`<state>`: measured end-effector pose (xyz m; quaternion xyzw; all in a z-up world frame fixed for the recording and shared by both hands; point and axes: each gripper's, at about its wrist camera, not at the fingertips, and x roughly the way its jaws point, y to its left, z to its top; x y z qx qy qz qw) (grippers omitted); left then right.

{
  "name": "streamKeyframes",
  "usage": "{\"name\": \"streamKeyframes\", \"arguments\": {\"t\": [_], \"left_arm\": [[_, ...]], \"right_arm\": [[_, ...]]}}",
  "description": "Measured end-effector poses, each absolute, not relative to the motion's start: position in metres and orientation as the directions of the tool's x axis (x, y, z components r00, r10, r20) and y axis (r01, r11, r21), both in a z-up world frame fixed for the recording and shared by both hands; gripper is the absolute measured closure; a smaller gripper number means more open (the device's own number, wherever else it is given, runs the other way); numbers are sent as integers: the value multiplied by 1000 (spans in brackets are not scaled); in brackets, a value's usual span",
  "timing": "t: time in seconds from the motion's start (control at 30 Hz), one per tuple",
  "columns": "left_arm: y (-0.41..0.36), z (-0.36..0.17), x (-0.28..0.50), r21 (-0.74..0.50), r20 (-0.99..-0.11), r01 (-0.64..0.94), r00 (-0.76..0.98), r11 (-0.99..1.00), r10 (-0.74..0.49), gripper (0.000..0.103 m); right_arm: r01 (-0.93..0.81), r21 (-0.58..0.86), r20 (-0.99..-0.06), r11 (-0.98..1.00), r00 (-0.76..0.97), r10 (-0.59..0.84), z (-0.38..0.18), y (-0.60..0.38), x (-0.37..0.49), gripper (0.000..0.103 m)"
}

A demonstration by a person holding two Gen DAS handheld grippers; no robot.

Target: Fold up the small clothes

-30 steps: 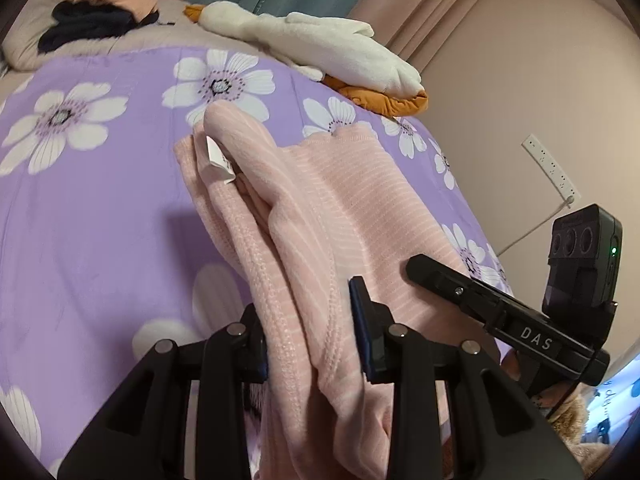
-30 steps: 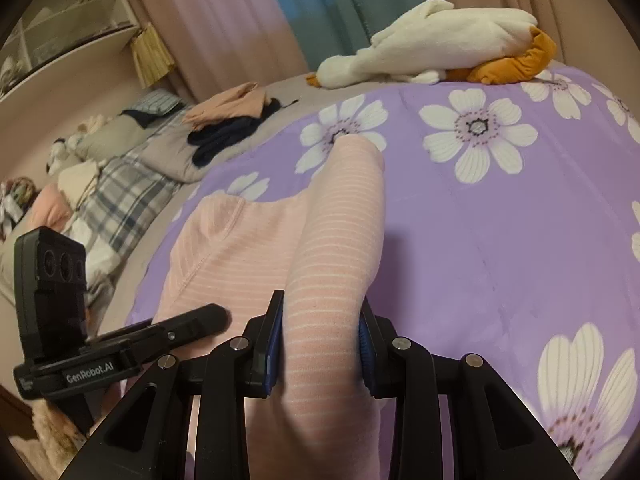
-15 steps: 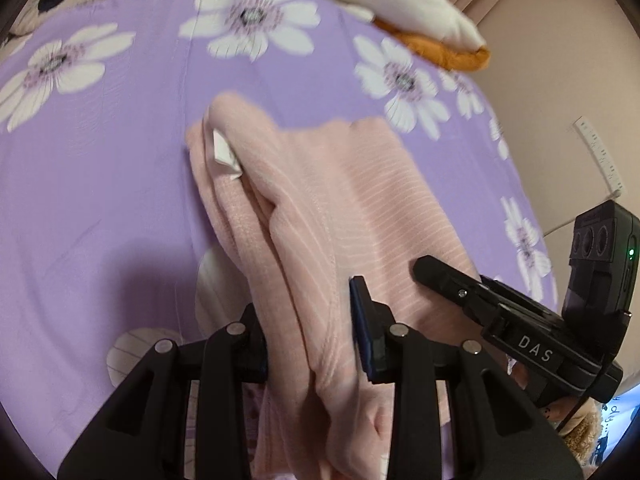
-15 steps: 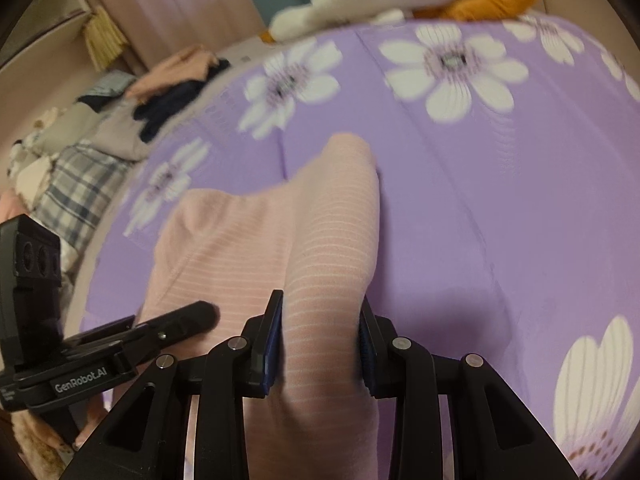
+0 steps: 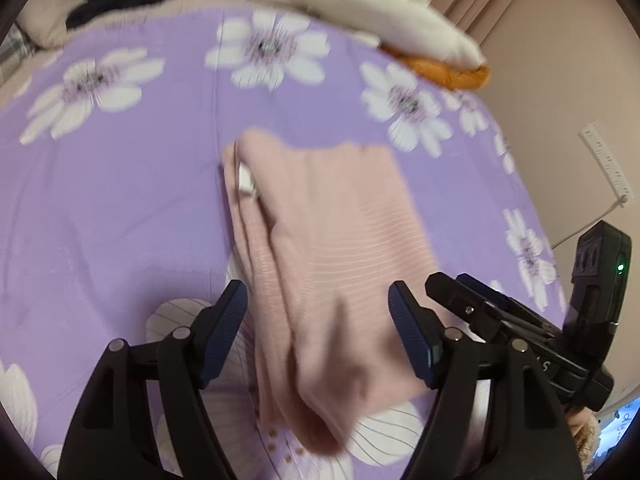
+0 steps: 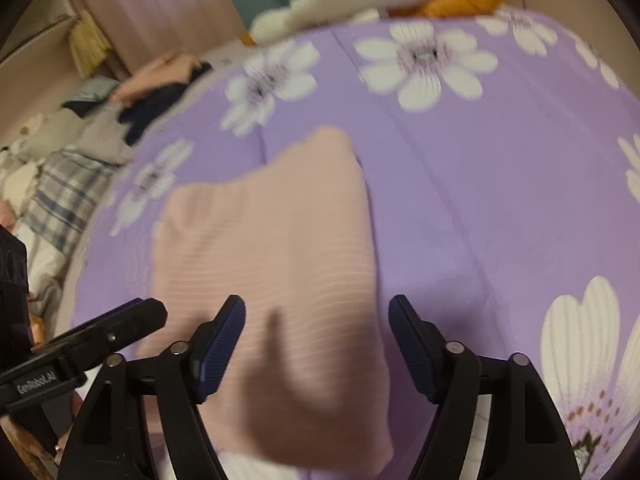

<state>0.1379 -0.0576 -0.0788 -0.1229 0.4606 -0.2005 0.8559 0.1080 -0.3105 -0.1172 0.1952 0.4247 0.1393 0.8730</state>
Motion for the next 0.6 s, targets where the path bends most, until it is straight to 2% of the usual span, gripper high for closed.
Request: {"name": "streamKeyframes", "arguments": {"t": [0.17,0.23,0.4,0.6], "left_arm": [[-48,-37,100,-380,-665,280,579,882,-471,8],[-45,-24,86,-356,-644,280,618,891,-452,0],[-37,-13,58,-317,-639,262,652,912,-409,1],[-38,-22,36,-232,-685,210,658,950,-313,1]], "right_arm": [[-114,421,-601,900,708,371,-74,-316,74,9],[-120,392,-582,912,735,348,-60,-315,62,8],[-94,297,-565,950,785,255,-41,-311,42,8],[-121,324,-561,938,774,294,-36,-312,24,8]]}}
